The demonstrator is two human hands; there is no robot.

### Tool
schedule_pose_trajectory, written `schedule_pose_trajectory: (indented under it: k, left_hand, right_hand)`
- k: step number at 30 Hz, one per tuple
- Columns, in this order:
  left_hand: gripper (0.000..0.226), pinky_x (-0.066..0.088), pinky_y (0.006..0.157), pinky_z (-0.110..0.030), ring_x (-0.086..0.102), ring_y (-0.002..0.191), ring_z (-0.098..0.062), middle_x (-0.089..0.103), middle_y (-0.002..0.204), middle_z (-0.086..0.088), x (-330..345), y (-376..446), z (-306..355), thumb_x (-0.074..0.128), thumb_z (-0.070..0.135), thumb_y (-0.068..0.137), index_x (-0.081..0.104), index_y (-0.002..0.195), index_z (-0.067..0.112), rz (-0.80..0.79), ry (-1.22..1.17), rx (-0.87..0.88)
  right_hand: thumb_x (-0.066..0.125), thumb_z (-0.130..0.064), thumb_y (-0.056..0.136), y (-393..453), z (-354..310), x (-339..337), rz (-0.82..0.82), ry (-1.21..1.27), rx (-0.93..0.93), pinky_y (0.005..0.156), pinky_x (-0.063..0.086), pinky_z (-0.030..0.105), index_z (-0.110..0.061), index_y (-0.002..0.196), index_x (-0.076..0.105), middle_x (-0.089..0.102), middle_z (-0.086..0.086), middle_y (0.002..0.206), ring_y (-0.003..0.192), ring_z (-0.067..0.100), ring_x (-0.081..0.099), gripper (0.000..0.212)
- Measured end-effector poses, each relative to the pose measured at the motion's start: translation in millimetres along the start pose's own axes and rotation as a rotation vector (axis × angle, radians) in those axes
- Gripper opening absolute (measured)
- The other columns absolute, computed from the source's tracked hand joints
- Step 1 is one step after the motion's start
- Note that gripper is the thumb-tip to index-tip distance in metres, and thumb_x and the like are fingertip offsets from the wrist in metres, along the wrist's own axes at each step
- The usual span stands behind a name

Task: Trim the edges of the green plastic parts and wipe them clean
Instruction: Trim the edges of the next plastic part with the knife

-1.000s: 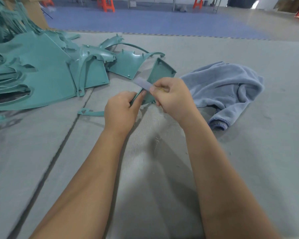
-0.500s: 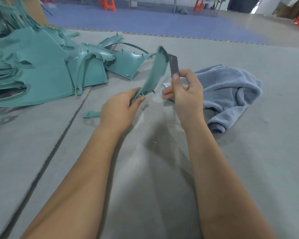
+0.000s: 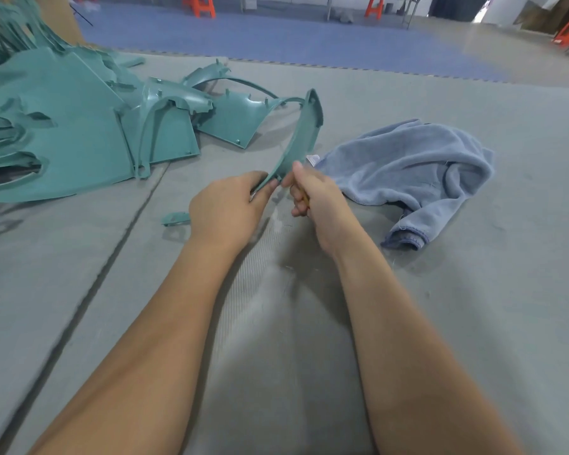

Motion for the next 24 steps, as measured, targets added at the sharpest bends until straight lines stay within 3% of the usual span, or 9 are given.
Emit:
schedule_pose_trajectory:
  k: [5,8,10,16,20,24]
  left_hand:
    - [0.037,0.03,0.052,-0.028,0.055,0.072,-0.021,0.056,0.069,0.011,2.7,1.5,-3.3,0.047,0.06,0.092,0.067,0.104,0.031,-0.045,-0.103,-0.096]
    - [0.021,0.026,0.049,-0.027,0.05,0.063,-0.019,0.047,0.058,0.014,5.7,3.8,-5.4,0.06,0.046,0.087,0.058,0.076,0.029,-0.066,-0.21,-0.117]
    - [0.03,0.025,0.047,-0.028,0.046,0.054,-0.016,0.047,0.053,0.008,7.1,4.5,-6.9,0.062,0.039,0.086,0.049,0.063,0.025,-0.081,-0.262,-0.116]
    - [0.032,0.031,0.05,-0.031,0.041,0.05,-0.016,0.053,0.051,0.001,7.3,2.4,-10.9,0.06,0.044,0.083,0.064,0.066,0.017,-0.106,-0.444,-0.134]
    - [0.034,0.022,0.047,-0.028,0.04,0.042,-0.007,0.05,0.046,0.013,7.4,0.0,-12.0,0.058,0.049,0.087,0.059,0.055,0.039,-0.104,-0.428,-0.123]
    - [0.042,0.022,0.047,-0.028,0.039,0.043,-0.007,0.051,0.048,0.014,6.7,-2.2,-11.6,0.055,0.053,0.087,0.053,0.053,0.029,-0.072,-0.394,-0.097]
  right_hand:
    - [0.055,-0.029,0.099,-4.0,-1.2,0.6,-0.055,-0.078,-0.033,0.064,0.033,0.027,-0.019,0.064,0.048,0.038,-0.003,0.063,0.059,0.009,0.035,0.037]
    - [0.056,-0.022,0.098,-7.2,-1.6,2.4,-0.147,-0.085,-0.076,0.059,0.027,0.023,-0.02,0.06,0.047,0.037,-0.005,0.059,0.057,0.008,0.033,0.039]
    - [0.057,-0.019,0.098,-8.2,-1.0,4.1,-0.179,-0.088,-0.083,0.058,0.027,0.02,-0.02,0.059,0.048,0.039,-0.01,0.055,0.056,0.006,0.033,0.039]
    - [0.06,-0.02,0.097,-6.7,0.2,6.7,-0.1,-0.154,-0.112,0.051,0.025,0.018,-0.016,0.063,0.044,0.032,-0.006,0.057,0.053,0.006,0.028,0.037]
    - [0.062,-0.018,0.095,-7.1,1.9,7.2,-0.057,-0.127,-0.146,0.047,0.027,0.015,-0.018,0.061,0.044,0.033,-0.016,0.049,0.048,0.002,0.029,0.038]
    - [0.064,-0.014,0.093,-7.8,2.5,5.8,-0.049,-0.106,-0.189,0.048,0.026,0.014,-0.019,0.059,0.044,0.033,-0.017,0.046,0.048,0.002,0.03,0.04]
Point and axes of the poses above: each hand's wrist, its own y-axis towards the middle knuckle, its own x-axis out of the palm, z = x × y, the point moved 3 cm from there along y, towards the middle knuckle
